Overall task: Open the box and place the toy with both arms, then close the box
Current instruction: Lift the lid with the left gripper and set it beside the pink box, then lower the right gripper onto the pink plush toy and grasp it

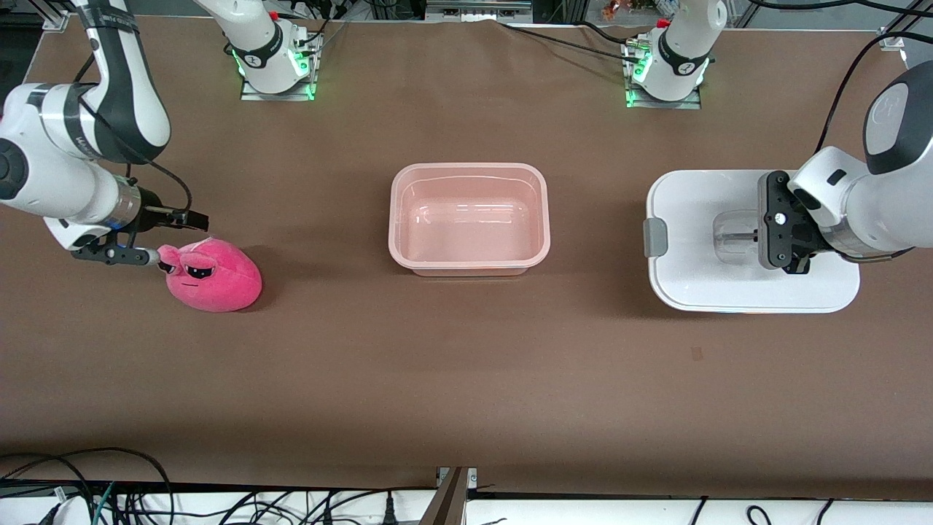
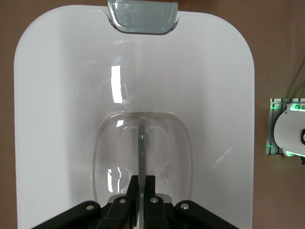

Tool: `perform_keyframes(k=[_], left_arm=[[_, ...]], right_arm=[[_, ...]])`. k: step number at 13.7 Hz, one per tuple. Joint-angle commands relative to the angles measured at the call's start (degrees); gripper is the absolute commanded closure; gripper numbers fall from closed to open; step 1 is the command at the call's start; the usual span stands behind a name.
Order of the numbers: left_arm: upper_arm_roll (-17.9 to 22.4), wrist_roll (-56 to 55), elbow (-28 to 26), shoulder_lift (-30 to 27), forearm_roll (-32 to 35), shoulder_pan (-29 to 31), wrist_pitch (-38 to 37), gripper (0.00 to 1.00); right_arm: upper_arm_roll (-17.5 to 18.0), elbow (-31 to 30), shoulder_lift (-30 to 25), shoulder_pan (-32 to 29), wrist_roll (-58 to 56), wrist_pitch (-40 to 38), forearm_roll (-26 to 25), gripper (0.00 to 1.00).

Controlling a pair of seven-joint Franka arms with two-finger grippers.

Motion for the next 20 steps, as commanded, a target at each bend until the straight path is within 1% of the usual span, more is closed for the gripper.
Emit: perform_keyframes(k=[1, 3, 6, 11, 17, 18, 20], left_arm=[[-0.27, 1.88, 0.56, -0.44, 0.93, 0.38, -1.15, 1.0], [-0.27, 1.97, 0.56, -0.44, 1.02, 0.47, -1.15, 1.0], [-0.18, 1.97, 0.47, -0.35, 0.75, 0.73, -1.23, 1.0], [-0.18, 2.05, 0.38, -0.35, 0.67, 0.91, -1.24, 1.0], [-0.27, 2.05, 0.29, -0.35, 0.49, 0.91, -1.32, 1.0], [-0.18, 1.97, 0.29, -0.35, 0.49, 0.91, -1.32, 1.0], [-0.27, 1.97, 0.29, -0.35, 0.49, 0.82, -1.32, 1.0]], right_arm=[[0.17, -5.74, -2.34, -0.08, 0.88, 5.94, -1.05, 0.0], [0.09, -8.38, -1.82, -0.08, 0.88, 11.73, -1.05, 0.0], [-0.09, -8.57, 0.29, -0.26, 0.88, 15.88, -1.05, 0.0], [-0.09, -8.39, 1.0, -0.35, 0.79, 19.49, -0.96, 0.0], [-0.09, -8.48, 3.46, -0.52, 0.7, 25.46, -0.96, 0.0], [-0.09, -8.48, 3.89, -0.52, 0.79, 26.17, -1.04, 0.03], [-0.09, -8.39, 4.07, -0.52, 0.7, 26.44, -0.96, 0.28]])
